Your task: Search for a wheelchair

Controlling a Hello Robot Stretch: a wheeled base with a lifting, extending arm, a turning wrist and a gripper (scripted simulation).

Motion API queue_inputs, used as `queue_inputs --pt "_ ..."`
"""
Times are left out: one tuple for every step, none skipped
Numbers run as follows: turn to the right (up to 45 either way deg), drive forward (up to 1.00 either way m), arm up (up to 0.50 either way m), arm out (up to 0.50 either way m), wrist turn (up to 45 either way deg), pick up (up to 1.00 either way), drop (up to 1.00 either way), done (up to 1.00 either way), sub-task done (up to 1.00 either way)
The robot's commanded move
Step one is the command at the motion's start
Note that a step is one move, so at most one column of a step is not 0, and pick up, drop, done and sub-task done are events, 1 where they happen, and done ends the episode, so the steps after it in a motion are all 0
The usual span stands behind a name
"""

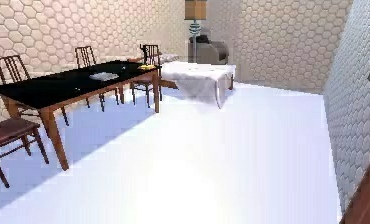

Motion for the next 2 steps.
queue_inputs --pt "45.0 0.0 0.0 0.0 0.0 0.0 0.0 0.0 0.0" --pt "45.0 0.0 0.0 0.0 0.0 0.0 0.0 0.0 0.0"
